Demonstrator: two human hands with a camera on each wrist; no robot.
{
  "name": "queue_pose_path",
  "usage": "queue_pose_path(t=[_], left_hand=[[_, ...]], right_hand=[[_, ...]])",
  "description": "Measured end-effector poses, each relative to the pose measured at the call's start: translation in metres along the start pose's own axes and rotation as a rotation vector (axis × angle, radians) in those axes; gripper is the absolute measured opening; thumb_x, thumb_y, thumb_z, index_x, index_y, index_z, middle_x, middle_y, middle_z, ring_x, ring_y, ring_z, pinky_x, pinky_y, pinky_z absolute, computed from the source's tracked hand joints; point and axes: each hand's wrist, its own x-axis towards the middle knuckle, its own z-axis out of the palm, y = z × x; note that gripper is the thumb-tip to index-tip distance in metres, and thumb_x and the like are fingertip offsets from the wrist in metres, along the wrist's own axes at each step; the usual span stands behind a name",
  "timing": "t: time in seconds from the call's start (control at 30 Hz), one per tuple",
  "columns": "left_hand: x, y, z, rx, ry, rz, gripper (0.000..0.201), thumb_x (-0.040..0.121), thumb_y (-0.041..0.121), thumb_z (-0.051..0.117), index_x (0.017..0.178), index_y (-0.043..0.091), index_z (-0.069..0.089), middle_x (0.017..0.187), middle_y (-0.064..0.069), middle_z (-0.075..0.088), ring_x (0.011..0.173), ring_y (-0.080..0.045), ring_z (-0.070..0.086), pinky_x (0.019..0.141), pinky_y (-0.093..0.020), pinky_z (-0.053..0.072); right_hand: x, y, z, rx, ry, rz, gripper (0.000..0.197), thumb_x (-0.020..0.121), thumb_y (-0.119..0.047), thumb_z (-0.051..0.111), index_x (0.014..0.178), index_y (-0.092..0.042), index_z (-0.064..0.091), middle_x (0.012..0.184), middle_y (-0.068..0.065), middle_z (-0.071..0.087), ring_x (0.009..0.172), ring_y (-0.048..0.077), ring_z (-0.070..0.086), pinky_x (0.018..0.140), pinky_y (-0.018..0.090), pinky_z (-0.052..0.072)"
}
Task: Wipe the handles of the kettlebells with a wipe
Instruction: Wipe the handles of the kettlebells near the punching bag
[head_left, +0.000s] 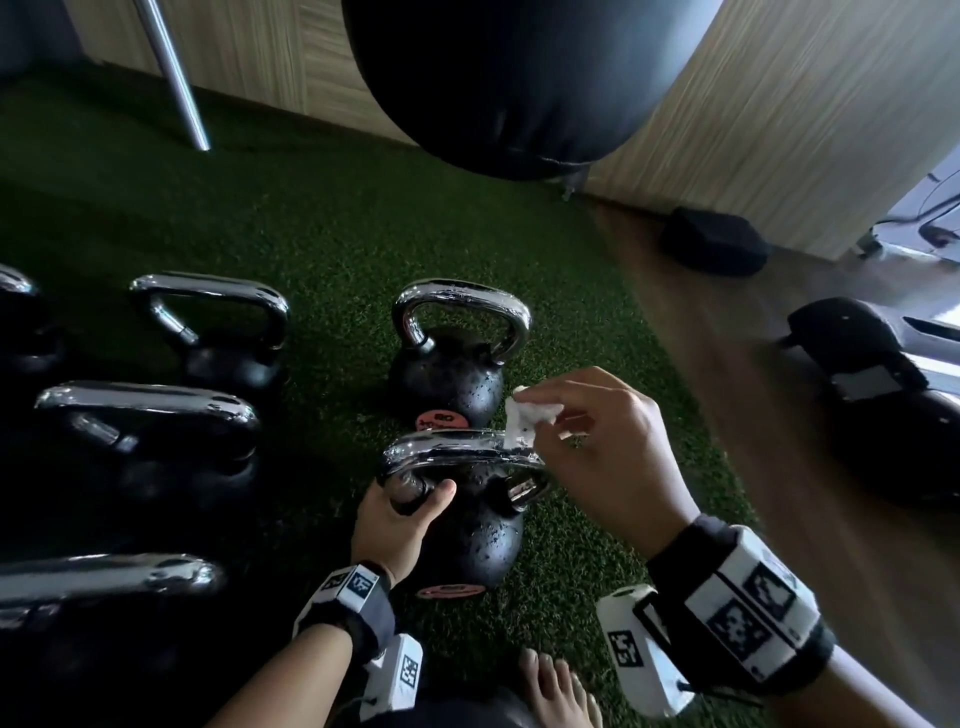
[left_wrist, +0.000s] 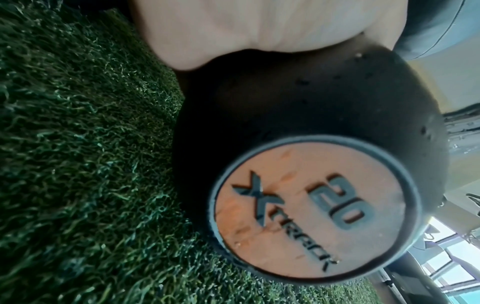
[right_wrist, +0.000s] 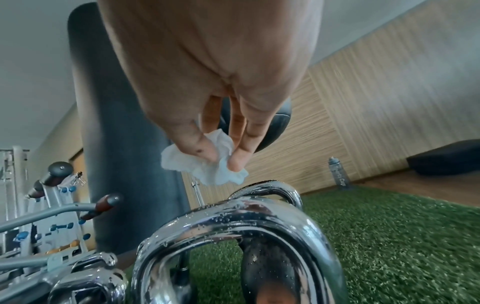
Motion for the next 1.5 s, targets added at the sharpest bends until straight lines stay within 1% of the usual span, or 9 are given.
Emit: queue_pose_path(t=[0.1,0.23,0.4,0.53,0.7,0.8,1.03,1.3,1.5], left_hand=[[0.0,0.001,0.001,-0.009,0.006,0.013,0.076,0.051,0.086,0.077,0.082,0.017,0.068,0.083,0.003,0.073,0.081,-0.013,0.07,0.084,-0.038,0.055],[-0.001,0.001,0.001,-0.024,-0.001,0.008,0.08,0.053,0.084,0.079,0.104,0.021,0.073,0.1,0.005,0.078,0.1,-0.01,0.072,0.099,-0.043,0.055],[-0.001,0.002,0.001,-0.013,0.008,-0.011,0.085,0.051,0.085,0.079,0.103,0.018,0.073,0.1,0.002,0.078,0.098,-0.01,0.072,0.099,-0.043,0.055],[0.0,-0.003,0.0,0.023,0.01,-0.026,0.084,0.056,0.085,0.077,0.092,0.01,0.071,0.091,-0.002,0.077,0.093,-0.015,0.073,0.094,-0.048,0.056],[-0.002,0.0,0.0,-0.008,0.004,-0.012,0.082,0.056,0.083,0.079,0.094,0.01,0.073,0.094,-0.001,0.078,0.096,-0.015,0.073,0.097,-0.048,0.056],[-0.004,0.004,0.0,-0.032,0.004,-0.006,0.084,0.054,0.083,0.08,0.099,0.012,0.075,0.097,0.0,0.079,0.098,-0.013,0.073,0.098,-0.045,0.055],[-0.009,0.011,0.0,-0.034,0.026,-0.007,0.087,0.048,0.086,0.078,0.097,0.014,0.075,0.095,0.001,0.079,0.095,-0.01,0.073,0.096,-0.04,0.056],[-0.015,0.022,0.0,-0.031,0.02,-0.023,0.088,0.048,0.086,0.078,0.098,0.013,0.075,0.095,0.002,0.079,0.096,-0.009,0.073,0.096,-0.036,0.055],[-0.014,0.019,-0.003,0.043,0.0,-0.077,0.077,0.055,0.086,0.077,0.095,0.019,0.075,0.097,0.001,0.078,0.097,-0.012,0.072,0.097,-0.045,0.055]], right_hand=[[0.0,0.001,0.007,0.054,-0.04,0.02,0.02,0.081,-0.017,0.08,0.1,-0.024,0.083,0.106,-0.013,0.069,0.077,0.005,0.069,0.069,0.016,0.058],[-0.002,0.003,0.022,-0.046,-0.059,-0.076,0.016,0.082,-0.019,0.086,0.097,-0.023,0.083,0.105,-0.008,0.068,0.086,-0.002,0.064,0.08,0.006,0.05],[-0.002,0.001,0.026,-0.116,-0.094,-0.156,0.02,0.087,-0.005,0.079,0.104,-0.016,0.08,0.098,-0.002,0.077,0.087,0.01,0.071,0.081,0.021,0.057],[-0.008,0.017,0.005,-0.23,-0.118,0.005,0.017,0.09,-0.01,0.076,0.105,-0.018,0.081,0.103,-0.004,0.078,0.08,-0.002,0.066,0.07,-0.003,0.045],[-0.011,0.022,0.004,-0.24,-0.099,-0.003,0.024,0.086,-0.003,0.078,0.105,-0.017,0.082,0.102,-0.003,0.079,0.083,-0.004,0.062,0.079,-0.011,0.034],[-0.012,0.025,0.007,-0.197,-0.06,0.043,0.029,0.083,0.002,0.079,0.105,-0.017,0.082,0.102,-0.004,0.08,0.08,-0.009,0.062,0.075,-0.012,0.035],[-0.011,0.063,-0.007,0.007,-0.099,0.317,0.028,0.083,-0.008,0.082,0.102,-0.029,0.082,0.096,-0.016,0.078,0.082,-0.013,0.068,0.068,0.0,0.047],[-0.029,0.096,0.005,0.188,-0.147,0.442,0.025,0.081,-0.007,0.084,0.095,-0.026,0.083,0.088,-0.011,0.08,0.082,0.008,0.076,0.08,0.032,0.064],[-0.034,0.111,0.02,0.314,-0.143,0.502,0.034,0.076,0.005,0.082,0.089,-0.027,0.082,0.089,-0.005,0.081,0.087,0.018,0.077,0.081,0.035,0.062]])
